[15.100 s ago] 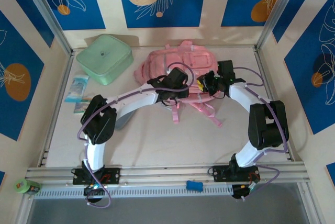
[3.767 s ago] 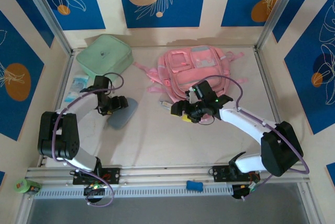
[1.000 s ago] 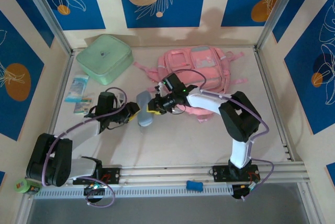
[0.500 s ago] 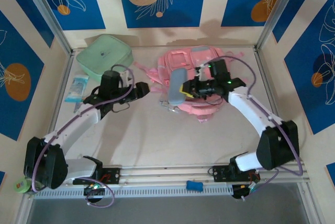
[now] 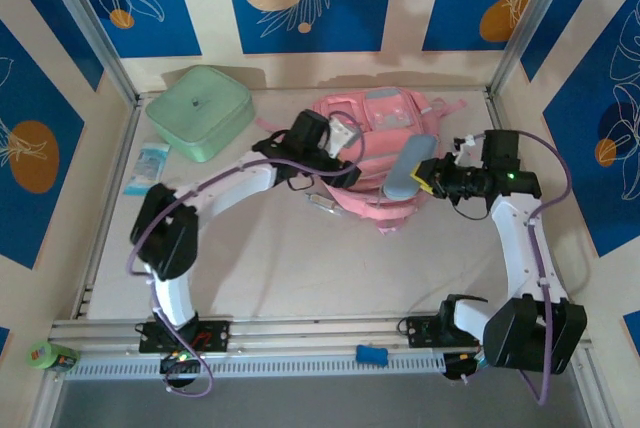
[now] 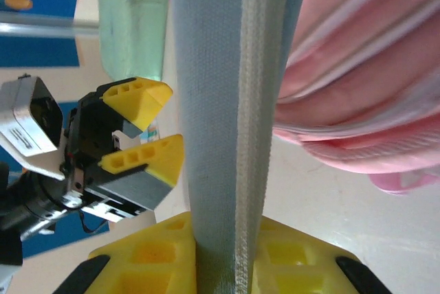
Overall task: Pack the student bag
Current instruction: Open the student bag at the center of the table.
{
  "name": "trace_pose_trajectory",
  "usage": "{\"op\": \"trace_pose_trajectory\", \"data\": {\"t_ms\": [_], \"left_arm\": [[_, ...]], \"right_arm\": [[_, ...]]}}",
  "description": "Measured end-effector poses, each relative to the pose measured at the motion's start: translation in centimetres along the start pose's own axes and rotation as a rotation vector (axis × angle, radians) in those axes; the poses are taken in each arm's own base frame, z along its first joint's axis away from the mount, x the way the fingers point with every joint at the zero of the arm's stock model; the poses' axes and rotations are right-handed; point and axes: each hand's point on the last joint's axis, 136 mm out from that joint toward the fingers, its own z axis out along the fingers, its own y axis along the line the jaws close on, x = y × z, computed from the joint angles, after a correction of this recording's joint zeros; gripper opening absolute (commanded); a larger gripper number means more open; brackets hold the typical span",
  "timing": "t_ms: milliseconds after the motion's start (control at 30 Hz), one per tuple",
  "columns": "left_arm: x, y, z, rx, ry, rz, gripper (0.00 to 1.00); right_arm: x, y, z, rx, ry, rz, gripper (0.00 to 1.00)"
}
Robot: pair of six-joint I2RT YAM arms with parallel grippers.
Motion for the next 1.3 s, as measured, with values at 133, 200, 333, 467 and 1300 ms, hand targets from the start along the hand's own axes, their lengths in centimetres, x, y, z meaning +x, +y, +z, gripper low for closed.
{"op": "trace_pose_trajectory", "data": {"t_ms": [133,200,333,467,1300], "left_arm": [[0.0,-1.3,4.2,-0.019,0.062,0.168,0.72],[0.1,-1.6,5.8,-0.024,0.082,0.218,0.71],[0.5,-1.1,8.0,-0.040,0.111,0.279,0.71],[0.2,-0.3,9.3,-0.053,0.124,0.313,0.71],[-2.4,1.3,10.9,-0.127,0.129,0.234,0.00]], "right_arm": [[-0.9,-2.2,-1.2,0.031,-0.051,0.072,0.18],[-1.2,-2.7,-1.5,0.037,-0.066,0.090,0.18],[-1.4,-3.5,-1.8,0.045,-0.081,0.110,0.18],[-1.5,-3.7,-1.9,0.047,-0.087,0.117,0.18],[-1.3,-4.2,-2.0,0.057,-0.082,0.121,0.17]]}}
